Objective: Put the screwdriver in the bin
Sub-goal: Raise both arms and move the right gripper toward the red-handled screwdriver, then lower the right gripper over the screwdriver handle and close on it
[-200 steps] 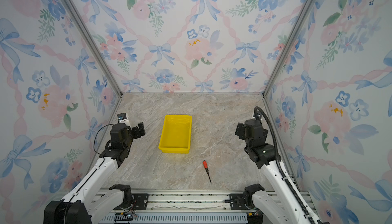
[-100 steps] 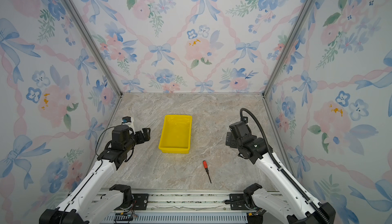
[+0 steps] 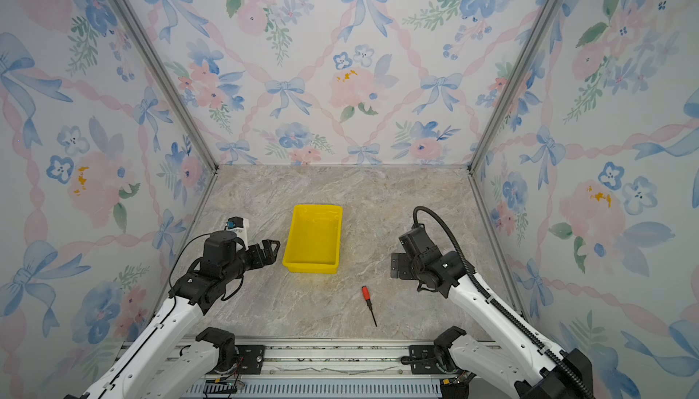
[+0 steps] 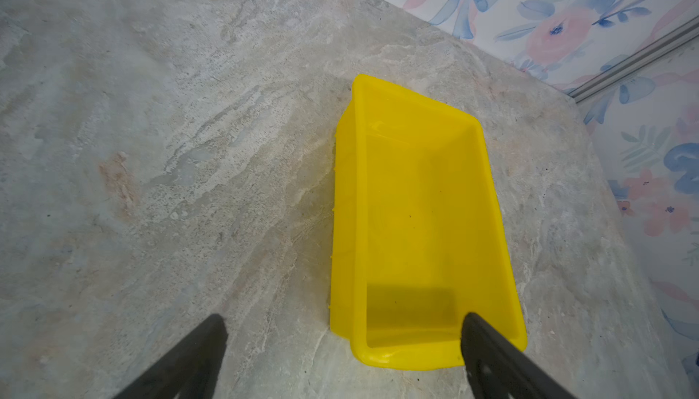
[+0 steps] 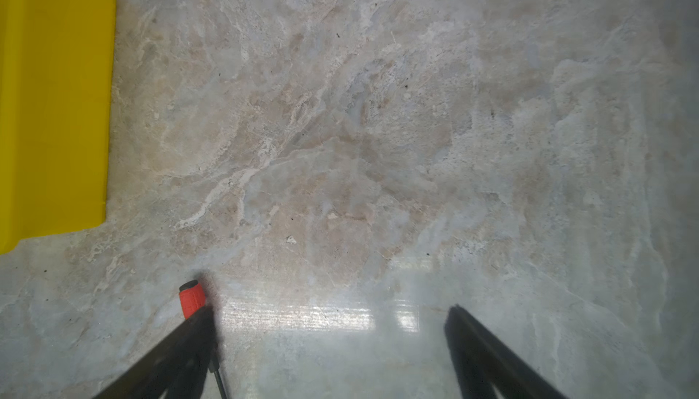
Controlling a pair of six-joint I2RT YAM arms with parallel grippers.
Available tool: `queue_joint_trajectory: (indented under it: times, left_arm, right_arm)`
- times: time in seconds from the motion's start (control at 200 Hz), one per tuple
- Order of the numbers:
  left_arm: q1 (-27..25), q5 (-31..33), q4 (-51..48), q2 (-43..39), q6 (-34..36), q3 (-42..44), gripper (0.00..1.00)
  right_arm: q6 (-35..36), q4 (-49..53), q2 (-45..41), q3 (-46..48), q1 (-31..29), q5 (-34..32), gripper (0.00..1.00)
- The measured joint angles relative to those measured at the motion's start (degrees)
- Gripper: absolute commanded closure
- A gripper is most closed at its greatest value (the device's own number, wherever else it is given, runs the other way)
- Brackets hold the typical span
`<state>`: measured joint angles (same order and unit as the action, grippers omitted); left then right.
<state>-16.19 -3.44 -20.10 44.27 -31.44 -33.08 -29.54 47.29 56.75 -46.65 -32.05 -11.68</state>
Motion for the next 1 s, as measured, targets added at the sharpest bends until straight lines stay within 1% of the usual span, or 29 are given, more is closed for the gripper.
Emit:
queue_joint_trajectory:
  times: [0.165, 0.305, 0.42, 0.6, 0.71, 0.93, 1.0]
  left_arm:
    - [-3.82, 2.03, -0.85, -2.19, -2.99, 0.13, 0.03]
    - [-5.62, 3.37, -1.18, -2.93, -5.07, 0.76, 0.03]
    - [-5.97, 4.5, -1.46, -4.0, -6.45, 1.68, 0.02]
    - [-5.97, 5.81, -1.95, -3.76, -6.64, 2.03, 0.03]
    - [-5.97, 7.26, -2.16, -2.86, -5.35, 2.03, 0.02]
    - [-5.97, 8.9, -2.34, -1.49, -1.53, 1.77, 0.03]
    - [-5.97, 9.03, -2.4, -1.29, -0.44, 1.77, 0.03]
  right_arm:
    - [1.36, -3.43, 1.27, 3.5, -0.31, 5.18, 0.0]
    - [2.62, -5.7, 4.2, 5.35, -1.57, 8.83, 0.04]
    - [3.02, -7.93, 7.13, 5.44, -4.87, 10.38, 0.06]
    - [2.69, -11.47, 12.94, 5.35, -9.68, 10.54, 0.09]
    - [1.57, -13.14, 16.55, 5.18, -12.33, 10.01, 0.12]
    - [-1.62, -16.09, 22.34, 3.98, -17.55, 8.83, 0.19]
    - [-2.71, -16.68, 24.26, 3.41, -19.52, 8.07, 0.24]
